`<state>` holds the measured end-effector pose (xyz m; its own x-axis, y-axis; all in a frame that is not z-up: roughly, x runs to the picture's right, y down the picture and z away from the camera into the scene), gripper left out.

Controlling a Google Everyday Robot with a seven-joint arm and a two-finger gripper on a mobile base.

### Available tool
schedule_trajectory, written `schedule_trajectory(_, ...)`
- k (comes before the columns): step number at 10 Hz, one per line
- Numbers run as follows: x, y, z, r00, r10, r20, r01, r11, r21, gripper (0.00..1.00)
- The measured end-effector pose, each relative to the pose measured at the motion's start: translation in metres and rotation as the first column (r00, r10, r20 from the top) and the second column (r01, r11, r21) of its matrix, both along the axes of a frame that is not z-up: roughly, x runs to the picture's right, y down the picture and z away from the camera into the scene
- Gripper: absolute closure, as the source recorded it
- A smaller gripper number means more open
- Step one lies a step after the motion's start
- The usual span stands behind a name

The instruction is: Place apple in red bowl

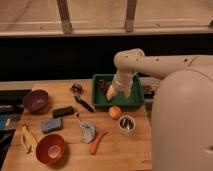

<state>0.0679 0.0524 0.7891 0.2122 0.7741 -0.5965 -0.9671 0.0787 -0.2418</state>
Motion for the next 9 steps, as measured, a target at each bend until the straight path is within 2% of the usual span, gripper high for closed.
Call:
schedule_trajectory(2,-0.008,0.021,0.015,1.000,0.000,0.007,0.001,0.9989,-0.047,0.38)
schedule_trajectory(7,-0.008,0.022,0.015,1.000,0.002,0.000,-0.002,0.9987,-0.050,0.38)
schedule_trajectory(9,-0.001,0.034,0.018,1.000,0.004,-0.024,-0.006,0.9960,-0.089,0.38)
